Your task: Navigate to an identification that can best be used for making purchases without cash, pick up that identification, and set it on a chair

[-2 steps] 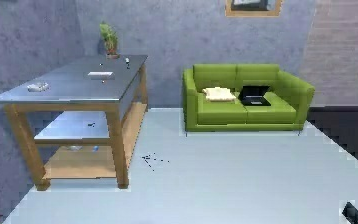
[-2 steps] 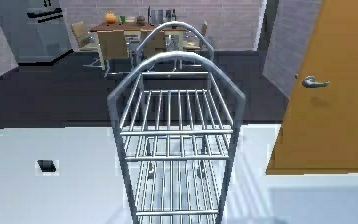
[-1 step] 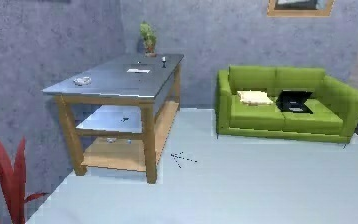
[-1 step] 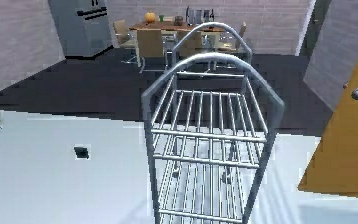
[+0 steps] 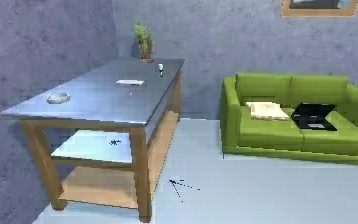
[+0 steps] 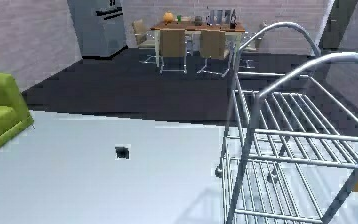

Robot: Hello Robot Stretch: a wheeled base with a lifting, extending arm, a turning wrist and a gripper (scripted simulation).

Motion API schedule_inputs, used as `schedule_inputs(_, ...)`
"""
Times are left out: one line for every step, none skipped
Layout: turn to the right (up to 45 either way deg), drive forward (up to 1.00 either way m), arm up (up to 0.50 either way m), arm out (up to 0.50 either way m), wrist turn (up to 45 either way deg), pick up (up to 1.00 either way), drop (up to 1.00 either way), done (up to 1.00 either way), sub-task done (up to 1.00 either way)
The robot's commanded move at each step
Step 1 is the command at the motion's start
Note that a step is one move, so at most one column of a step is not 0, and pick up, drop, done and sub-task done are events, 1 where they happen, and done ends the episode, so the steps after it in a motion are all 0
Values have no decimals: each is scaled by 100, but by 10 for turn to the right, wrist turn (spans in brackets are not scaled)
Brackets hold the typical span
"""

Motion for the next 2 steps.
schedule_inputs(450,0,0,0,0,0,0,0,0)
schedule_inputs(330,0,0,0,0,0,0,0,0)
